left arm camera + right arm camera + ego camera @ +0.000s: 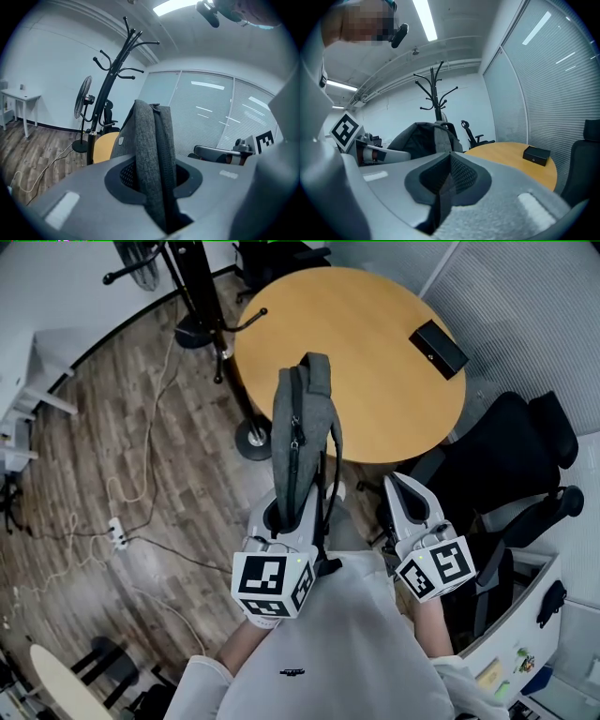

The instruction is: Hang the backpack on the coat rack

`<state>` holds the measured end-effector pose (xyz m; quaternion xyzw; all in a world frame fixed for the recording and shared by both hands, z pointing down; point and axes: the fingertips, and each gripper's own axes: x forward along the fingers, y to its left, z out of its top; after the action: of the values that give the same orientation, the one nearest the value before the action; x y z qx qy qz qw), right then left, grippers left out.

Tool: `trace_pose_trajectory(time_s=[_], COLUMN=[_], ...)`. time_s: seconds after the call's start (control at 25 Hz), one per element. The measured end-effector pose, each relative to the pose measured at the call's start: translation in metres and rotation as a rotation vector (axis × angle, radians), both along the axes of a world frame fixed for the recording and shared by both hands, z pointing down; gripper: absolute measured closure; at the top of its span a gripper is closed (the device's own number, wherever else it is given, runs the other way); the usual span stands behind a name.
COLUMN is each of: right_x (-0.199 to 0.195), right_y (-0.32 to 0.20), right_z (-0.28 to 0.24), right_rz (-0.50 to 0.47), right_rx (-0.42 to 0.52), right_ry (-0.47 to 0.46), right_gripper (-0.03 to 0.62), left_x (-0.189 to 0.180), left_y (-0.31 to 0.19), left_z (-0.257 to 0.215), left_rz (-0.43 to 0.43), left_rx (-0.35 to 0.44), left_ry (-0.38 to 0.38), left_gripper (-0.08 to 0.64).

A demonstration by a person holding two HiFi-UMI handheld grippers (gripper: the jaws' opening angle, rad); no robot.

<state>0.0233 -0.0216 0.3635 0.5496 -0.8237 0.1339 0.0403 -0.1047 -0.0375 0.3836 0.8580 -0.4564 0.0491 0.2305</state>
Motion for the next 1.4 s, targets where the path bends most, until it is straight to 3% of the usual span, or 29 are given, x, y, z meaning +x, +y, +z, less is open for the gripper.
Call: trace_pose_trajectory(time_s=[0.6, 1.04, 1.4], right_x=[0.04, 0.064, 0.092], right_y=[-0.108, -0.217, -0.272], right_z=[0.003, -0.006, -0.001], right_rz=[-0.073, -0.215, -0.296], right_rx=[-0.001, 0.026, 0.048], right_ry=[-0.044, -0.094, -0.12], right_gripper=[0.592, 0.592, 0.594], left_x=[0.032, 0.059, 0.08], left_y=[-0.098, -0.187, -0.229], left_z=[-0.003, -0.024, -0.027], left_rz=[-0.077, -0.202, -0.303], left_rx=[-0.021, 0.029, 0.059], left_ry=[-0.025, -0.05, -0.066], left_gripper=[0.448, 0.448, 0.449])
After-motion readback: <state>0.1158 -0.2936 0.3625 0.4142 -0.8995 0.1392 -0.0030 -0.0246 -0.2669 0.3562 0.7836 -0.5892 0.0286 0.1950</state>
